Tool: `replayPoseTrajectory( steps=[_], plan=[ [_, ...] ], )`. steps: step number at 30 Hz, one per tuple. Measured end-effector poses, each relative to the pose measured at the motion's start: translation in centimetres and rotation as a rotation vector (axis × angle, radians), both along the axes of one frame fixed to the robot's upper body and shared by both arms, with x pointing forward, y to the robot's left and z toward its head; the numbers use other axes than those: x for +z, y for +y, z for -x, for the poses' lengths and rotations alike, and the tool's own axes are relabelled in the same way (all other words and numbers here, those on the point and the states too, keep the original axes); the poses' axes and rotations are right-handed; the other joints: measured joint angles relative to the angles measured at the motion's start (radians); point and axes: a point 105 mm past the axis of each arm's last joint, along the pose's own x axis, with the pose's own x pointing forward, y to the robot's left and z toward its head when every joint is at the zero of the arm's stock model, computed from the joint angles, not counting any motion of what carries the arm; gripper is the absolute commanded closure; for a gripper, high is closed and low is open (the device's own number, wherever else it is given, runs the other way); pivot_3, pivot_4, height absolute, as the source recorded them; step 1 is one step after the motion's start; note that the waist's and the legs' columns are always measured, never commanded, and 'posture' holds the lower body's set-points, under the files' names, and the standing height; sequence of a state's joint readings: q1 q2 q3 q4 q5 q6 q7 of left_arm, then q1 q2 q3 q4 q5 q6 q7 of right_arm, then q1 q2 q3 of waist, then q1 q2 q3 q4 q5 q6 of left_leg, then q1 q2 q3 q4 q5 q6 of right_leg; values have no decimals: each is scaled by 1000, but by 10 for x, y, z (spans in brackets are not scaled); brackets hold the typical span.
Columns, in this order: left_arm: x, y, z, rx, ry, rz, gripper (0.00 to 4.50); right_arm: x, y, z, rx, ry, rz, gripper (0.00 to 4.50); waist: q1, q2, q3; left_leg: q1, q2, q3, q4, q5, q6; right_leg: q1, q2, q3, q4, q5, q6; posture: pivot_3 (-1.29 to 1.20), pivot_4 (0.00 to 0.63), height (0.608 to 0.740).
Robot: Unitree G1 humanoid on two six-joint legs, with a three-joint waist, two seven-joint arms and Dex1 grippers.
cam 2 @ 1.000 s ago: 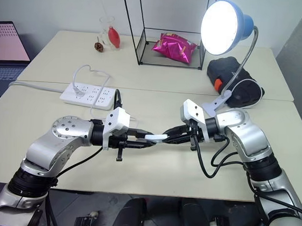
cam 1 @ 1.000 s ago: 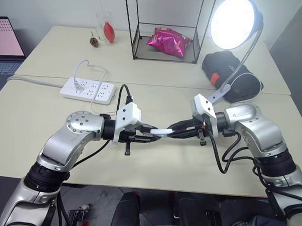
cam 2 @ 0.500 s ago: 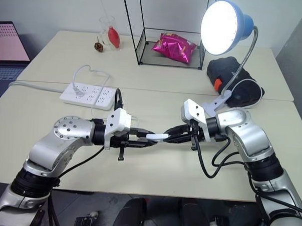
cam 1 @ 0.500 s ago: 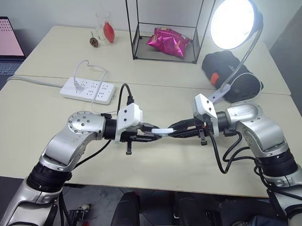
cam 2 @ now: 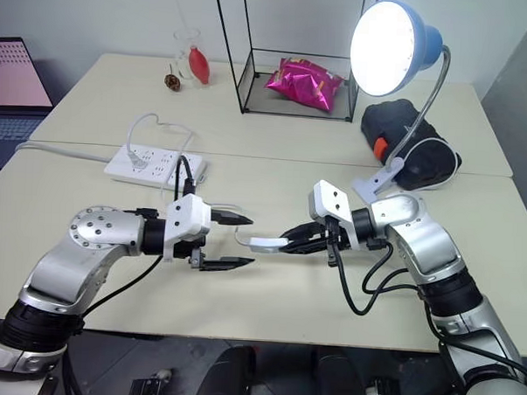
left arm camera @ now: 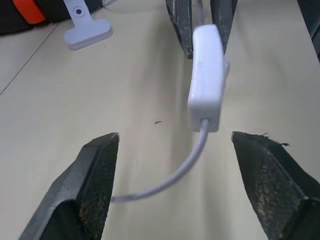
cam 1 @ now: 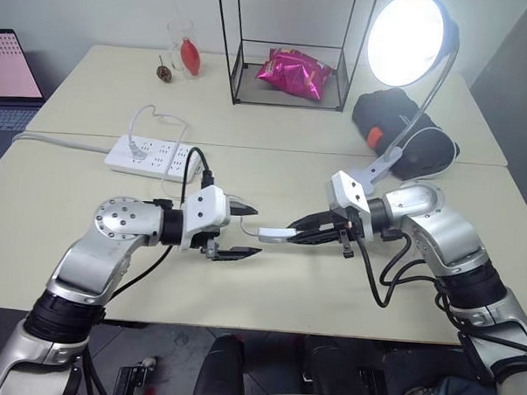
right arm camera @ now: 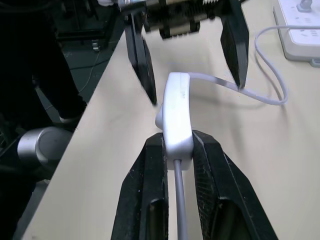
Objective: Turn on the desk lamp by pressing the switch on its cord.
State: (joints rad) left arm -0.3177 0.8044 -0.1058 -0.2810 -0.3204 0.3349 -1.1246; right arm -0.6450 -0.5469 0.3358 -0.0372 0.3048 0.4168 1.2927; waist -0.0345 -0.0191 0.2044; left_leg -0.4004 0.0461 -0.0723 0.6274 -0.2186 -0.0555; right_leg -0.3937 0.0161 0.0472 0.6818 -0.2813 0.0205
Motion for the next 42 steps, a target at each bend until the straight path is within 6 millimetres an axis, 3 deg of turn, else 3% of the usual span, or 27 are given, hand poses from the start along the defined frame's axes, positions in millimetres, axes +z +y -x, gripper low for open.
replayPoseTrajectory(
  steps=[8, 12, 15, 20, 24, 28, 36, 42],
  plan=[
    [0, 29, 18, 111, 31, -12, 860, -26, 16, -48, -98, -125, 36, 4166, -13, 0, 0, 0, 1, 0, -1, 0, 0, -1, 0, 0, 1, 0, 0, 0, 150, 740],
    [-4, 41, 21, 144, 39, -50, 860, -48, 16, -57, -120, -124, 68, 4166, -6, 0, 0, 0, 0, 0, -1, 0, 0, 0, 0, 0, 0, 0, -1, 0, 150, 740],
    [-5, 42, 22, 152, 39, -50, 860, -50, 16, -60, -109, -149, 71, 4166, -6, 0, 0, 0, 1, 1, 0, 0, 0, 0, 0, 0, 0, 0, 0, 0, 150, 740],
    [-3, 42, 20, 169, 17, -36, 860, -52, 13, -63, -120, -150, 88, 2688, -5, 0, 0, 1, 1, 0, 0, 0, 0, 0, 0, 0, 2, 0, 0, 0, 150, 740],
    [0, 41, 16, 196, -9, -14, 860, -46, 1, -63, -136, -151, 99, 1566, -3, 0, 0, 0, 0, 0, 0, 0, 0, 0, 0, 0, 2, 0, -1, 0, 150, 740],
    [4, 41, 10, 222, -6, 2, 860, -35, -16, -57, -156, -166, 91, 754, 2, 1, 0, 0, 1, 0, -1, 0, 0, -1, 0, 0, 1, 0, -1, 0, 150, 740],
    [0, 47, 11, 246, 14, -26, 860, 0, -45, -29, -165, -198, 112, 754, 2, 1, 1, 0, 1, 0, -1, 0, 0, -1, 0, 0, 1, 0, -1, 0, 150, 740],
    [0, 48, 13, 253, 19, -21, 860, 7, -59, -23, -204, -194, 127, 754, 2, 1, 1, 0, 1, 0, 0, 0, 0, 0, 0, 0, 1, 0, 0, 0, 150, 740]
  ],
)
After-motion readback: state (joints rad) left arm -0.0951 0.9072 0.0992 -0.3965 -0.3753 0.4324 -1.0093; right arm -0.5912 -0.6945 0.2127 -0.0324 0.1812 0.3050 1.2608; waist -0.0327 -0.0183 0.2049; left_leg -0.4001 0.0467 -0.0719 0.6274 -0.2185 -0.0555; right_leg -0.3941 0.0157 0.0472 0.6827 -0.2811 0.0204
